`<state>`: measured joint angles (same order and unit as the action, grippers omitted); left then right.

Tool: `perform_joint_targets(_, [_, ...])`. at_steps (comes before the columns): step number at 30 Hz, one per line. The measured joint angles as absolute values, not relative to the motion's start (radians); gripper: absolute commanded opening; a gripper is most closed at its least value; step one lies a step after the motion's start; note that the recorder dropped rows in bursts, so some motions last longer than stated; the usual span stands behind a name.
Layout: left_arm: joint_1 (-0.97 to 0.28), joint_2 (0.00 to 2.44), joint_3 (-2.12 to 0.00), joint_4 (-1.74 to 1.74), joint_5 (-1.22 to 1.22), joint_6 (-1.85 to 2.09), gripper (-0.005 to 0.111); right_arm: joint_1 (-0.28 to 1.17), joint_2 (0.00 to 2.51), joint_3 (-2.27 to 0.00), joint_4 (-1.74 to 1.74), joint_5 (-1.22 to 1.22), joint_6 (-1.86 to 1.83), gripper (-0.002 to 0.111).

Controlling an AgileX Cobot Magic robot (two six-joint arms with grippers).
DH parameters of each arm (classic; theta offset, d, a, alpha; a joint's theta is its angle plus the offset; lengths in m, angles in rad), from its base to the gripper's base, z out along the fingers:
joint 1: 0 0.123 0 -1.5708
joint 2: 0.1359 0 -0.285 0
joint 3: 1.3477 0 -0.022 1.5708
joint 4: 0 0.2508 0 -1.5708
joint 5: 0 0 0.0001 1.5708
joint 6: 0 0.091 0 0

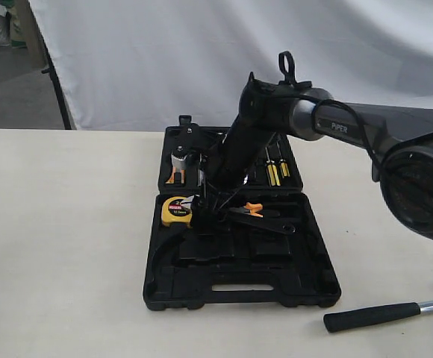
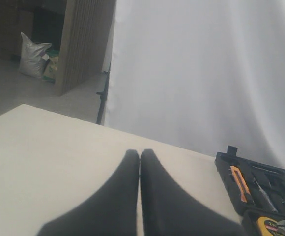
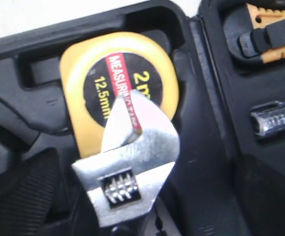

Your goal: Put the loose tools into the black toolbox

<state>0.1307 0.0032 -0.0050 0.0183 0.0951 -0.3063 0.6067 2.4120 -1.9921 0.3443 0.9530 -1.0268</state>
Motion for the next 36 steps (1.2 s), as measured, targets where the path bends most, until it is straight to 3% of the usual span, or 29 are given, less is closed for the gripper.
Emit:
perform_joint_targets(5, [0.131, 0.003, -0.005, 0.018, 0.095, -0.306, 0.001, 0.607, 2.417, -1.996, 0.342, 0.942, -1.042, 0.026])
perform_joint_targets(9, [0.131, 0.003, -0.005, 0.018, 0.095, -0.306, 0.001, 0.607, 2.417, -1.998, 0.344, 0.942, -1.046, 0.000])
perform_joint_targets(36, [0.131, 0.003, -0.005, 0.018, 0.095, -0.306, 0.001, 0.610, 2.367, -1.998, 0.324, 1.208, -1.043, 0.000])
